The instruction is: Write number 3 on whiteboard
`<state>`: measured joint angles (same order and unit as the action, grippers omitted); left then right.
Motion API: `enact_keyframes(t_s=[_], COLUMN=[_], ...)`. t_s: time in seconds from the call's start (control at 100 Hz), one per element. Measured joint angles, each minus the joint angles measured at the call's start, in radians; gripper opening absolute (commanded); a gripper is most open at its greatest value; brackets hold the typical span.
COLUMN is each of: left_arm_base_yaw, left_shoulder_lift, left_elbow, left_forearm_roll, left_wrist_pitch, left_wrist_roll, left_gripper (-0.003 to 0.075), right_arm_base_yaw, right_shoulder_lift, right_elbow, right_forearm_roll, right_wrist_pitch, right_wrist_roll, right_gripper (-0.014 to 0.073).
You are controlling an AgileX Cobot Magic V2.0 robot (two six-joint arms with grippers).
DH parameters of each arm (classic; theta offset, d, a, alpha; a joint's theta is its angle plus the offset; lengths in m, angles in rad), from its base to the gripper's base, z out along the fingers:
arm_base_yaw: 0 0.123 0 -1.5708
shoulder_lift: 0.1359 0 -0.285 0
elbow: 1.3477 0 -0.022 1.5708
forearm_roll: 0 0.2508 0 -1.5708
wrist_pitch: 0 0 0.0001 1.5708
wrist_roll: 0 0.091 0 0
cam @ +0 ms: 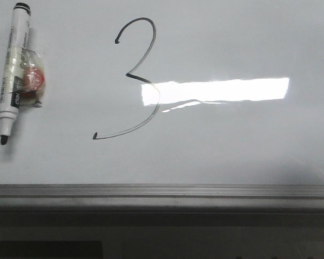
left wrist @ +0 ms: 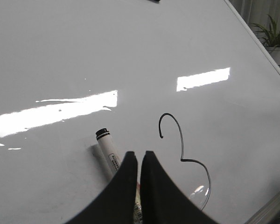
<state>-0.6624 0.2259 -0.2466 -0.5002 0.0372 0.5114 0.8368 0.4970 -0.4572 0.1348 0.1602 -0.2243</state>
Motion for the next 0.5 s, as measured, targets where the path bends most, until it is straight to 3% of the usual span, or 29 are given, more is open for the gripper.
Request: enact_keyframes(t_s=[0.25,0.5], left_arm_base_yaw=[0.000,0.000], left_shoulder_lift=[-0.029,-0.033], left_elbow=[0.013,0.013], left_forearm_roll=[0.030,0.030], left_wrist_pitch=[0.000,0.000], left_wrist_roll=[0.000,0.000], left_gripper=[-0.0020,-0.0020], right_arm_base_yaw=[0.000,0.000], right_shoulder_lift=[-0.294,-0.377], right_elbow=[0.169,0.190], right_forearm_roll=[-0.004,-0.004], right_wrist_pitch=[0.000,-0.010], right_wrist_roll=[0.000,0.000], right_gripper=[-0.0064,-0.0064])
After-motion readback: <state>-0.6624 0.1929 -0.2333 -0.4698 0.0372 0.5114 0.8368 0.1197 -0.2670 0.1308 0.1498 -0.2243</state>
